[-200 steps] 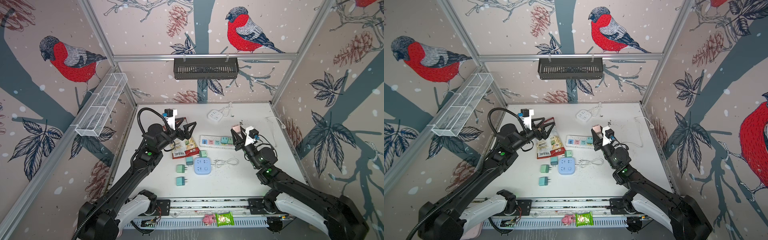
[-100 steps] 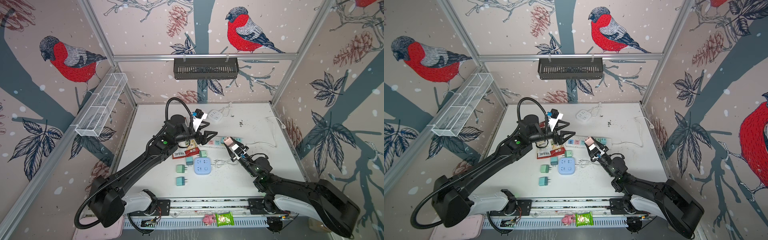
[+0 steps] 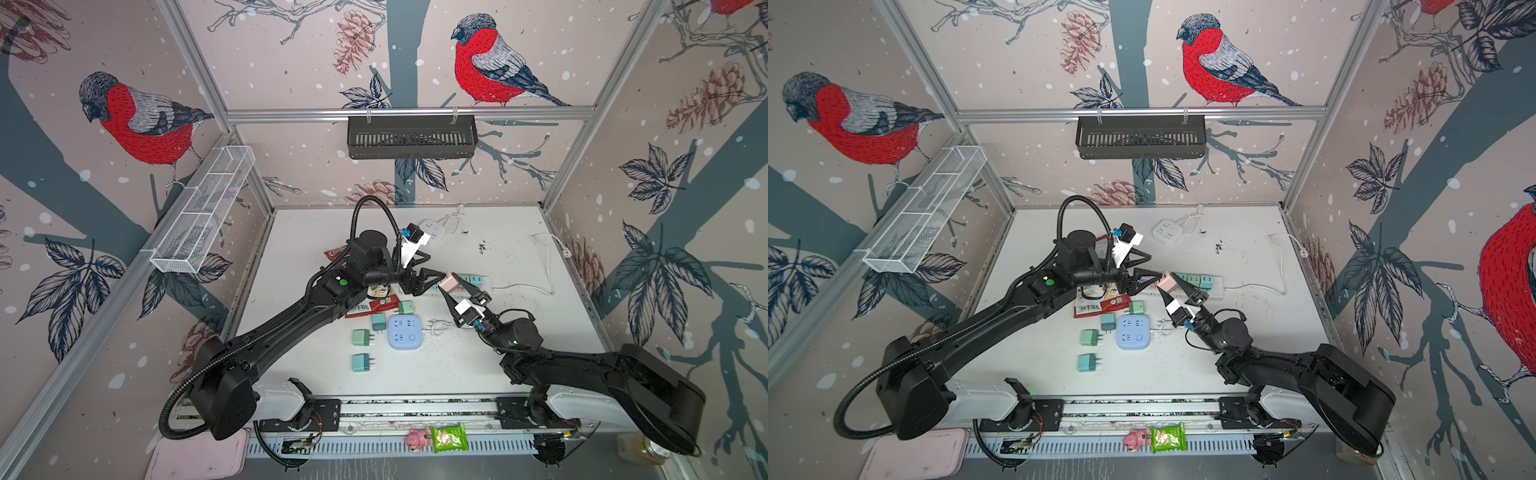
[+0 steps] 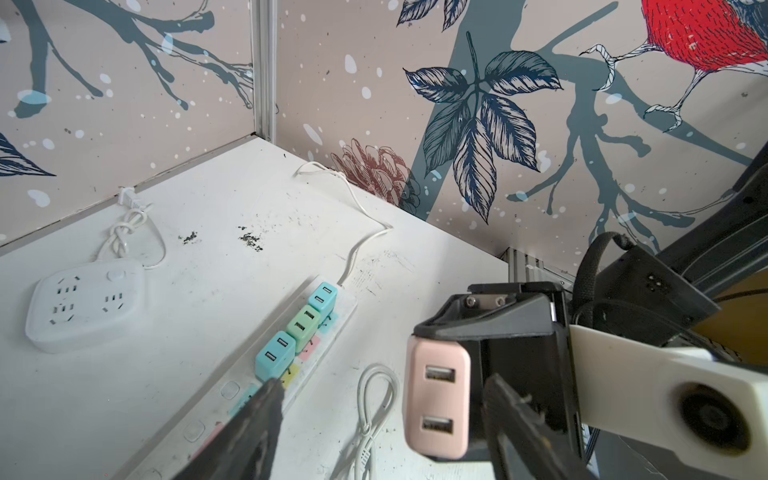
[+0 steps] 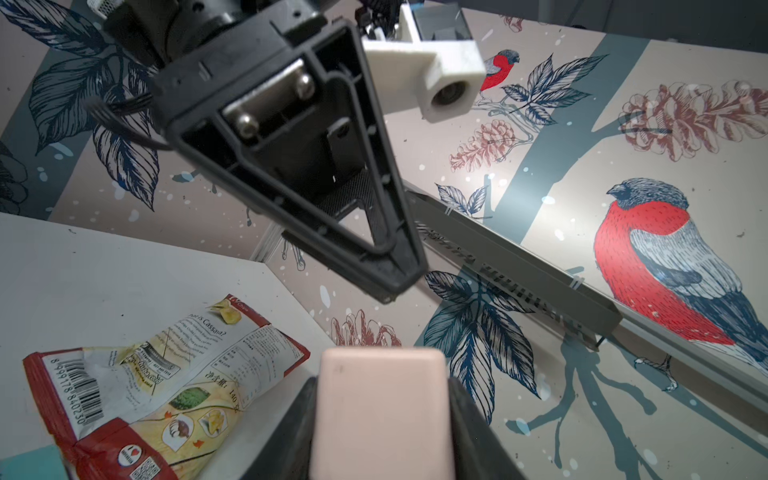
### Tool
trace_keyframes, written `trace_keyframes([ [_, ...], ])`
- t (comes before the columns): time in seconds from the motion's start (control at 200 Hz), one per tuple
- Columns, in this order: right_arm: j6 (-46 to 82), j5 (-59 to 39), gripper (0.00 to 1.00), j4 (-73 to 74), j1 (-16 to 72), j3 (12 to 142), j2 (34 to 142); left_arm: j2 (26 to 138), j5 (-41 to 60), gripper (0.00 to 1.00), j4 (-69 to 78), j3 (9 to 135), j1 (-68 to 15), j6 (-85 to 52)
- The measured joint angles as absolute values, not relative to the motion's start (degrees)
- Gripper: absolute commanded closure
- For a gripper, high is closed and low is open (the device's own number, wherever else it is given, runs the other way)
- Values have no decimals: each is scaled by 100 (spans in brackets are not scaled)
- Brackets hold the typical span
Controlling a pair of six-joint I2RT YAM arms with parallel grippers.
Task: Insert the plug
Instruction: 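Grasp the pink charger with the left gripper while the right gripper opens and withdraws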
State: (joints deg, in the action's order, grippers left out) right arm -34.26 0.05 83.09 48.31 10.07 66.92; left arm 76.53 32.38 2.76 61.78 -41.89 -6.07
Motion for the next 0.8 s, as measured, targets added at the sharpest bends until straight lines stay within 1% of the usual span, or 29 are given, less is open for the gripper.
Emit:
trace_keyframes([
  [0.195,-3448,-80,97,8165,4858,1044,6386,7714,3181,26,97,6337,-4506,-447],
  [0.39,-3472,-132,97,8029,4860,1070,6379,7756,3157,33,40,6340,-4530,-403],
  [0.47,-3489,-148,97,7990,4862,1090,6425,7828,3164,38,10,6377,-4530,-403],
  [0.565,-3524,-150,97,7981,4862,1125,6530,7964,3188,40,-38,6471,-4530,-401],
  [0.625,-3594,-150,97,7999,4862,1131,6602,8018,3197,45,-38,6486,-4534,-399],
  [0.705,-3592,-134,96,8005,4862,1149,6674,8106,3225,58,-78,6539,-4545,-399],
  [0.801,-3592,-110,94,8038,4842,1177,6740,8178,3286,71,-176,6626,-4558,-386],
])
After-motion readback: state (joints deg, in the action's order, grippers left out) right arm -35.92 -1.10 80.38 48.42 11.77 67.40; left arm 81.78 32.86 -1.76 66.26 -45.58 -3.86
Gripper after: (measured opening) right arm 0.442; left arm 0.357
